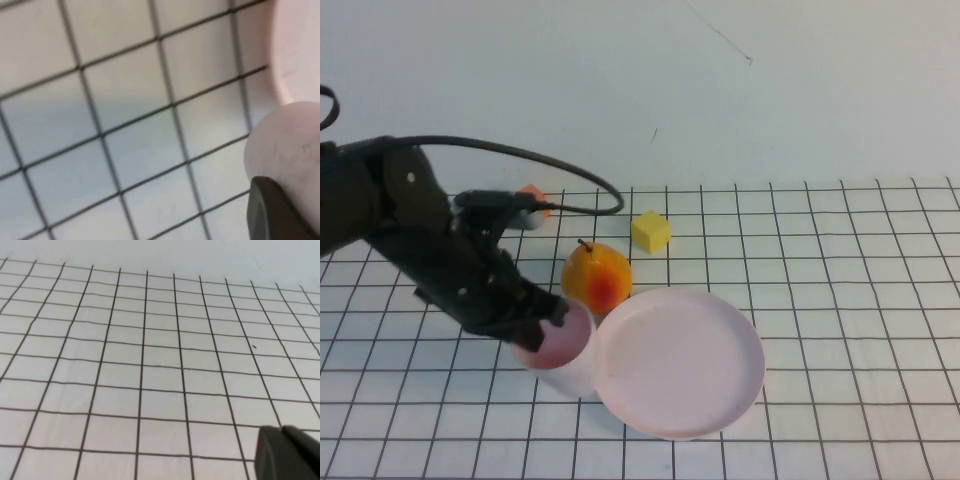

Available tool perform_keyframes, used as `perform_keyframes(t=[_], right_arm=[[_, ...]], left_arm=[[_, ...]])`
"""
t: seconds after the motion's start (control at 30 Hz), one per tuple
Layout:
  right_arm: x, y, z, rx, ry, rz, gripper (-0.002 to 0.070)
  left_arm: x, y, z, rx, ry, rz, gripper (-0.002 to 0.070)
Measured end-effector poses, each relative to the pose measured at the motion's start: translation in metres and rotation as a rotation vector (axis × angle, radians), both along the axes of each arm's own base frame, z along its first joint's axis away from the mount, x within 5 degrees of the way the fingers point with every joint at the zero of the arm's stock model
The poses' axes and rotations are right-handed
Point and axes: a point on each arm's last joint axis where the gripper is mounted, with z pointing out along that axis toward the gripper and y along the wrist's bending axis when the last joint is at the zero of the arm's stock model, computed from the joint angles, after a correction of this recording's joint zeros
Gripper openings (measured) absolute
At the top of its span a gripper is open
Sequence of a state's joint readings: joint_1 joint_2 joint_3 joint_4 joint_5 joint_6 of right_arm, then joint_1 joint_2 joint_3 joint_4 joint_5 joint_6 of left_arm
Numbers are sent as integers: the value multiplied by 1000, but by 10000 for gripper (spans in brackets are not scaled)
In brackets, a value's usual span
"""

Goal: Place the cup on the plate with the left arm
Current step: Place the cup on the plate

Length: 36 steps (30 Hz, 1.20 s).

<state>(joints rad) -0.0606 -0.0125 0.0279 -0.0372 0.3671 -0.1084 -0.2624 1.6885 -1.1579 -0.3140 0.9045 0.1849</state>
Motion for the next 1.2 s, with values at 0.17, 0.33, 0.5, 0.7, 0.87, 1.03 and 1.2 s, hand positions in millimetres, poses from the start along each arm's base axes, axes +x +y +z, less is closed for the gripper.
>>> perform_keyframes(t=[0.17, 0.33, 0.5, 0.7, 0.87, 1.03, 1.2], right_arm=[[0, 0, 0, 0, 0, 0, -2], [0, 0, 0, 0, 0, 0, -2], [0, 0, 0, 0, 0, 0, -2], [0, 0, 0, 0, 0, 0, -2], [0, 0, 0, 0, 0, 0, -2], [0, 0, 0, 0, 0, 0, -2], [0, 0, 0, 0, 0, 0, -2]], left_arm=[[15, -53, 31, -66, -126, -86, 9], [42, -87, 23, -75, -111, -109, 9], [62, -98, -2, -15, -18, -135, 9], [59, -120, -20, 44, 3, -206, 9], [52, -133, -21, 109, -42, -263, 35], [53, -132, -19, 129, -55, -281, 266], [60, -133, 0, 136, -123, -300, 465]])
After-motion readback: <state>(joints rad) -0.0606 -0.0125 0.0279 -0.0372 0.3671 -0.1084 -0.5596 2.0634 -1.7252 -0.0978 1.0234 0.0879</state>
